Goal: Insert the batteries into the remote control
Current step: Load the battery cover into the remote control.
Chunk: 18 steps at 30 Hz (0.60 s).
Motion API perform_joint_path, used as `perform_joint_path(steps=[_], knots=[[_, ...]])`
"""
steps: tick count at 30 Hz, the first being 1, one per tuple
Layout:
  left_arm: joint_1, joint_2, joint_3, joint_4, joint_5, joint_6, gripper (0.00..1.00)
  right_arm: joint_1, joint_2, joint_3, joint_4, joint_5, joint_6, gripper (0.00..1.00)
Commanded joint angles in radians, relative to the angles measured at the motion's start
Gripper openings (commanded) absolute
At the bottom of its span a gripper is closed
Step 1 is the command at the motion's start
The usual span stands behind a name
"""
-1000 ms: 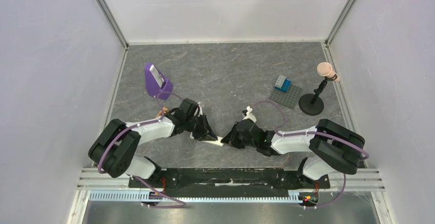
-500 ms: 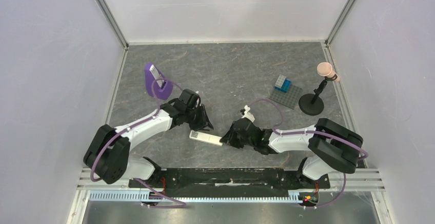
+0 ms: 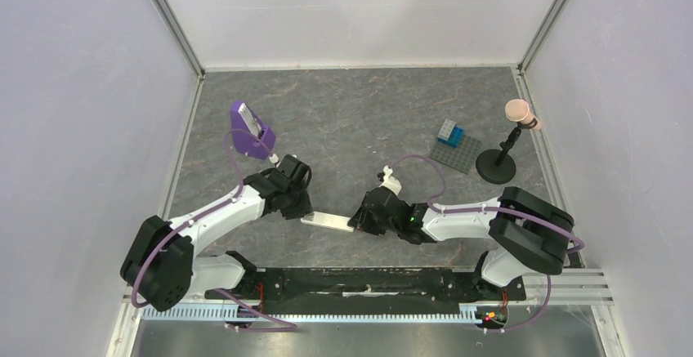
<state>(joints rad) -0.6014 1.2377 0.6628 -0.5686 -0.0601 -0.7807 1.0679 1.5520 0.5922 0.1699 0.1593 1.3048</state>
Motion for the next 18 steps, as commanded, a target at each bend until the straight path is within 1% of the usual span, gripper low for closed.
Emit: perform_joint_path(steps=[1,6,9,15,18], knots=[[0.002,-0.005,-0.043,0.018,-0.045,-0.039,0.39,0.03,0.111,0.009,-0.096,0.027,-0.031,0.25],[0.001,-0.011,-0.104,0.111,0.015,-0.05,0.39,0.035,0.121,0.017,-0.098,0.023,-0.032,0.25],[0.0,-0.001,-0.123,0.137,0.045,-0.056,0.39,0.038,0.127,0.025,-0.098,0.02,-0.033,0.26],[0.001,-0.01,-0.149,0.164,0.085,-0.055,0.38,0.047,0.144,0.052,-0.094,0.008,-0.017,0.27],[0.001,-0.02,-0.146,0.164,0.09,-0.053,0.38,0.049,0.132,0.062,-0.111,0.024,-0.019,0.3]])
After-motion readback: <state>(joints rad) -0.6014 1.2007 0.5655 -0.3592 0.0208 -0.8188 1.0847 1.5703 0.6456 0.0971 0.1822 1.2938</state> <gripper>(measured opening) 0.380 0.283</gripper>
